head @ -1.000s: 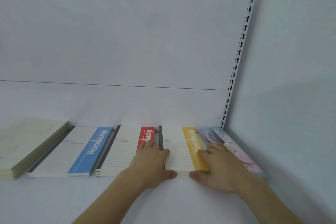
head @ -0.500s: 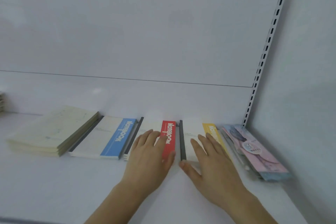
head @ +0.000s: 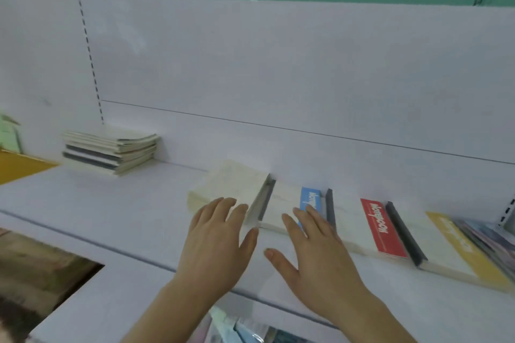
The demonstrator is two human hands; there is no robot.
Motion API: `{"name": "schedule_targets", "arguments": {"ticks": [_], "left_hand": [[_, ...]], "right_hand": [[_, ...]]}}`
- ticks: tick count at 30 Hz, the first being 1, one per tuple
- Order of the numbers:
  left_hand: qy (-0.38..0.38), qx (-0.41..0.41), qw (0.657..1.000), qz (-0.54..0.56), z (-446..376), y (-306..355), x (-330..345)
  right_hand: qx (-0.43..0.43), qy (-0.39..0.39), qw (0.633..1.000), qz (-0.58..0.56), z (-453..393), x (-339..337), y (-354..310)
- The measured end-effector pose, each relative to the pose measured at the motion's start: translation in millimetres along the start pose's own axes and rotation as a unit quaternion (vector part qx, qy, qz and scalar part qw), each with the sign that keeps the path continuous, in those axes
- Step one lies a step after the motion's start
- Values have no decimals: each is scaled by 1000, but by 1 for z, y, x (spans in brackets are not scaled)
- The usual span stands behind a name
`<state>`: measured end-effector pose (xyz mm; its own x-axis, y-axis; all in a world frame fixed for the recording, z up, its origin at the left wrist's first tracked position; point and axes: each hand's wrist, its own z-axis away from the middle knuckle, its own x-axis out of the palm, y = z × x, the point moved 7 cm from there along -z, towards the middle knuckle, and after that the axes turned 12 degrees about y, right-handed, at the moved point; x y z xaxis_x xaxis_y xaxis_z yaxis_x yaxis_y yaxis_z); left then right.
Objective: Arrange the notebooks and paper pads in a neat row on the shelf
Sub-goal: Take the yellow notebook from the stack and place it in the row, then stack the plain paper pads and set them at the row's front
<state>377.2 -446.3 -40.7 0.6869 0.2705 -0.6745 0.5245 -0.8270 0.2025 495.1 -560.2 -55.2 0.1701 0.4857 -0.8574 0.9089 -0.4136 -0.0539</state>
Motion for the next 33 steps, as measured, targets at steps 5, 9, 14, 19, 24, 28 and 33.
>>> {"name": "schedule_targets", "arguments": {"ticks": [5,9,14,19,24,28,33], "left_hand": [[-26,-33,999,-20,9,-110,-39],[-34,-55,997,-32,13,-181,-65],[-21,-87,995,-47,0,-266,-81],[-37,-81,993,-72,-30,-335,-72],[-41,-75,992,-91,-80,-394,-64],[-34,-61,994,-89,-115,-424,-53],[-58,-27,997,-50,-144,-450,-24]], "right_hand": [[-29,14,999,-34,-29,20,-112],[-55,12,997,-51,-57,42,-185],[-73,17,995,-72,-110,65,-257],[-89,48,992,-70,-177,95,-294],[-84,73,990,-85,-255,119,-313],[-67,73,991,-85,-305,140,-328],[-52,32,997,-45,-344,178,-342]]}}
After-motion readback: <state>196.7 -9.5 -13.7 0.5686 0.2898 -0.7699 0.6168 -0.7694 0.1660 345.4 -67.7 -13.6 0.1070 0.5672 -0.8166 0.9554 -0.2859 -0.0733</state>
